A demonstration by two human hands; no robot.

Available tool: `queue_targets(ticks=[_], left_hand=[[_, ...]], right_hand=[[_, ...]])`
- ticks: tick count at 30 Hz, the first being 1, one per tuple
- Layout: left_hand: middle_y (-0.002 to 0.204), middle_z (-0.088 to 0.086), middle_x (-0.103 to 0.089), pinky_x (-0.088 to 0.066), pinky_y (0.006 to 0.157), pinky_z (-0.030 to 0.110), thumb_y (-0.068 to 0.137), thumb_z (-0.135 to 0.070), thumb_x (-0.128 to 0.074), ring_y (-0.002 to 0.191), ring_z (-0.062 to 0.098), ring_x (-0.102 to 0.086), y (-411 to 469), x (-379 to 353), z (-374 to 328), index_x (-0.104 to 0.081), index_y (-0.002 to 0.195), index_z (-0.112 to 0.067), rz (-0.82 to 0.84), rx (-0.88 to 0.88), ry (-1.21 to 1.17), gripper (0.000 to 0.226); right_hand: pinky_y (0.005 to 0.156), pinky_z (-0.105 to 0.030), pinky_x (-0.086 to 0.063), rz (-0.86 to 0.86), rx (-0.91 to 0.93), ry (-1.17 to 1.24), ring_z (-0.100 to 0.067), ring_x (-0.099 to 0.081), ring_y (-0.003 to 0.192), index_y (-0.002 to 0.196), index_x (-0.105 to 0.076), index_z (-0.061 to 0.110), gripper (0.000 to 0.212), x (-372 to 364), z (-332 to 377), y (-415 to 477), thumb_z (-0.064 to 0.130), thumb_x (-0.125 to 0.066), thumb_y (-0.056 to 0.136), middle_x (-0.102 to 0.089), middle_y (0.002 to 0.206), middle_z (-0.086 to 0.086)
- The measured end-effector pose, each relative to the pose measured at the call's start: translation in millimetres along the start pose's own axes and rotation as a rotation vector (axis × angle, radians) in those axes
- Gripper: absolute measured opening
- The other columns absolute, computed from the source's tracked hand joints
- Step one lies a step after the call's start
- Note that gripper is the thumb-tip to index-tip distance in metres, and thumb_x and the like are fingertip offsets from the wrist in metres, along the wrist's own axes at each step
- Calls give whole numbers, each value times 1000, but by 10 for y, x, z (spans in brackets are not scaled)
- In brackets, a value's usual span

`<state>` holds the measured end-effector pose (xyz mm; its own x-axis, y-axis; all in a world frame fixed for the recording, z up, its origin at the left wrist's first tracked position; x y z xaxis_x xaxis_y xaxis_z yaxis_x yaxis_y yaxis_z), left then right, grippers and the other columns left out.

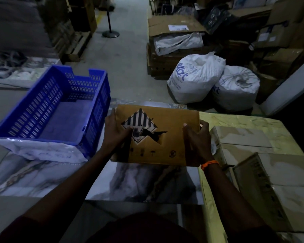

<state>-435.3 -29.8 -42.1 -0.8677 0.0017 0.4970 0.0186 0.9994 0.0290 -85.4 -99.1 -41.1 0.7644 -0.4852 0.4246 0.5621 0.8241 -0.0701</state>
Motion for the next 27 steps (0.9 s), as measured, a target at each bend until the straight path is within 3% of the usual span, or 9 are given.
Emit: queue_targets(ticks=[4,7,8,12,15,18,20,23,27], left_hand=[[154,20,-26,-28,118,45,76,-37,-82,147,35,-28,-3,93,-10,-5,164,-24,-43,-60,-8,118],[147,22,-34,-37,113,49,74,-45,-85,139,34,-39,-77,168,53,-2,164,-29,-41,-109,23,124],[144,22,-37,-39,110,43,72,-50,-84,135,30,-41,-122,180,57,-1,164,-28,-31,-139,37,125],[141,17,-36,-36,105,27,71,-31,-92,121,0,-32,-370,241,72,-17,163,-21,-18,-178,39,118],[143,8,-35,-34,104,17,62,-52,-81,125,-1,-34,-556,252,118,-32,152,-22,-24,-207,14,107],[148,3,-33,-41,107,28,65,-32,-91,133,9,-37,-692,163,209,-27,146,-27,13,-179,-21,103],[151,-1,-32,-43,103,33,73,-14,-89,135,5,-34,-775,111,209,-22,146,-28,35,-181,-32,100],[150,-11,-30,-38,104,19,78,-21,-76,136,-16,-27,-851,109,223,-24,144,-23,-3,-256,-16,84],[151,12,-34,-30,112,13,81,-40,-70,142,-6,-27,-957,91,356,-40,139,5,-64,-323,82,79]], right_hand=[[71,-28,-46,-33,21,62,-18,-60,98,132,-45,23,56,56,67,-71,44,-76,90,-58,115,3],[71,-25,-46,-60,23,75,-19,-61,105,133,-46,19,61,108,-17,-171,52,-74,90,-59,121,0],[73,-27,-47,-67,27,80,-20,-61,107,134,-45,20,65,126,-30,-202,60,-71,90,-59,123,-1],[85,-31,-43,-35,53,42,-16,-56,109,146,-47,23,81,150,4,-239,81,-47,90,-55,125,4],[85,-31,-44,-4,-27,97,-13,-61,105,135,-60,21,64,172,-102,-232,70,-53,94,-65,115,9],[85,-29,-51,-4,-69,170,-2,-64,101,129,-60,23,46,174,-228,-301,52,-68,95,-68,110,16],[81,-24,-49,-15,-56,179,3,-62,98,126,-57,23,36,169,-262,-363,40,-70,97,-64,108,17],[79,-12,-48,-21,-33,170,13,-60,98,128,-57,20,36,144,-367,-464,31,-71,97,-63,114,13],[91,-21,-49,4,-23,137,-2,-60,111,130,-55,20,39,58,-610,-613,22,-74,95,-62,122,8]])
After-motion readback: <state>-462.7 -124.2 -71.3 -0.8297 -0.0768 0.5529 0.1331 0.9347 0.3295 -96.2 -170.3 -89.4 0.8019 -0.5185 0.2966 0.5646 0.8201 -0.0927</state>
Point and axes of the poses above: each hand's wrist, its own y-axis towards the middle knuckle, its own x-axis out of the back of the hand, z = x × y, the point moved 9 cm from there along y, towards the middle knuckle
